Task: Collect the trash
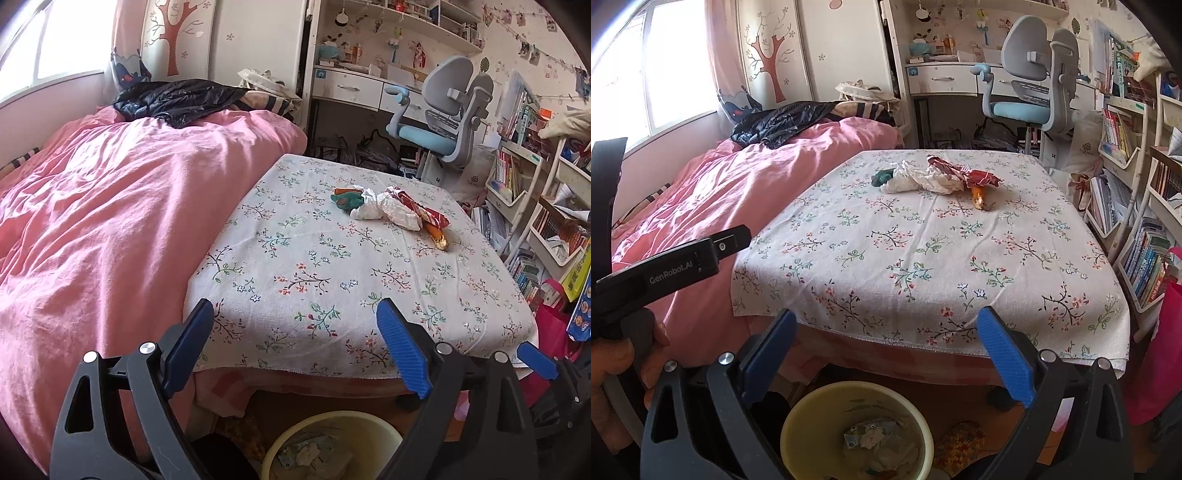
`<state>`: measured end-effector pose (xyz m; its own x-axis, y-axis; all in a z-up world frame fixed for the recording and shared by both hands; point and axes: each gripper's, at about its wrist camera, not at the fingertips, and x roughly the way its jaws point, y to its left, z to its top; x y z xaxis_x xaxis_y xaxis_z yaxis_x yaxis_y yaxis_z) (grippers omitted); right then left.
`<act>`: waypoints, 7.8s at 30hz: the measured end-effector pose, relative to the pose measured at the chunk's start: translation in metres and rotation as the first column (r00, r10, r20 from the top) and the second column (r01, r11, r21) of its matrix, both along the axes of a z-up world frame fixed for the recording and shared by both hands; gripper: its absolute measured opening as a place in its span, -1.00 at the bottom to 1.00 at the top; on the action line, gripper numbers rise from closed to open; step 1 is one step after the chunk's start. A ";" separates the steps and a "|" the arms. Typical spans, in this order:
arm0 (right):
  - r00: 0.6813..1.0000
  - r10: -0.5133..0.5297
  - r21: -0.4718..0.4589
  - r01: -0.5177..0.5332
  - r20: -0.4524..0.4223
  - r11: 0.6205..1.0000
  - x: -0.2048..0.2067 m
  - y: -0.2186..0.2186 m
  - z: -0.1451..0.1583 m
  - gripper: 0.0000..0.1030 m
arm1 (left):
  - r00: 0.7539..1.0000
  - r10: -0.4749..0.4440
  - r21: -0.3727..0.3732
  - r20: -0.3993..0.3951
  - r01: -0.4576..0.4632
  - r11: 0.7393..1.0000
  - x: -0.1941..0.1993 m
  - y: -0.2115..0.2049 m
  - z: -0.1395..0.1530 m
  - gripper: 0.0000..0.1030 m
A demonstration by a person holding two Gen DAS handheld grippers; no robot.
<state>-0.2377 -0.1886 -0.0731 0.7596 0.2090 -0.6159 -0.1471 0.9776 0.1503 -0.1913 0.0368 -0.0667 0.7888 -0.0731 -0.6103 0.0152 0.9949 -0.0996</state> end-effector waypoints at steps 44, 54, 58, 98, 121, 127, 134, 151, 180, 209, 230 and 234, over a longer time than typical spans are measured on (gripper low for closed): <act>0.989 0.001 -0.054 -0.009 -0.150 0.998 0.156 -0.073 0.008 0.53 | 0.981 -0.166 -0.207 -0.102 0.142 0.968 0.153 -0.062 0.004 0.68; 0.974 0.018 0.025 -0.013 -0.227 1.000 0.218 -0.084 -0.020 0.05 | 0.972 -0.168 -0.318 -0.167 0.108 0.942 0.221 -0.101 -0.023 0.68; 0.971 0.013 0.042 -0.003 -0.238 0.999 0.227 -0.090 -0.028 -0.15 | 0.966 -0.151 -0.339 -0.210 0.073 0.938 0.246 -0.113 -0.042 0.68; 0.939 0.174 0.115 -0.146 -0.296 0.983 0.193 -0.052 -0.024 0.12 | 0.900 -0.182 -0.336 -0.396 0.042 0.941 0.209 -0.029 -0.066 0.49; 0.951 0.199 0.152 -0.166 -0.236 0.974 0.175 -0.051 -0.010 -0.67 | 0.953 -0.230 -0.209 -0.196 0.188 0.960 0.173 -0.042 -0.023 -0.57; 0.948 0.239 0.194 -0.199 -0.211 0.961 0.151 -0.036 -0.004 -0.67 | 0.966 -0.204 -0.167 -0.159 0.177 0.970 0.154 -0.029 -0.009 -0.57; 0.937 0.303 0.204 -0.266 -0.175 0.942 0.112 -0.011 0.000 -0.67 | 0.974 -0.192 -0.131 -0.123 0.176 0.976 0.122 -0.026 -0.001 -0.57; 0.885 0.404 0.216 -0.359 -0.230 0.908 0.035 0.021 -0.022 -0.67 | 0.979 -0.180 -0.078 -0.096 0.173 0.982 0.083 -0.026 0.003 -0.57; 0.963 0.199 0.181 -0.166 -0.182 0.969 0.011 -0.010 -0.021 0.23 | 0.961 -0.238 -0.009 -0.138 0.239 0.971 0.027 -0.040 -0.013 -0.57; 0.992 0.057 0.145 -0.040 -0.114 0.989 0.013 -0.030 -0.014 0.49 | 0.941 -0.190 -0.020 -0.280 0.192 0.981 -0.022 -0.035 -0.045 0.44; 0.950 0.067 -0.069 -0.092 -0.305 0.993 0.193 -0.007 -0.045 0.79 | 0.996 0.021 -0.074 -0.091 -0.028 0.997 0.075 0.025 0.031 0.74; 0.951 0.063 -0.104 -0.099 -0.302 0.990 0.224 -0.005 -0.048 0.86 | 0.992 0.030 -0.122 -0.125 -0.045 0.991 0.081 0.032 0.025 0.74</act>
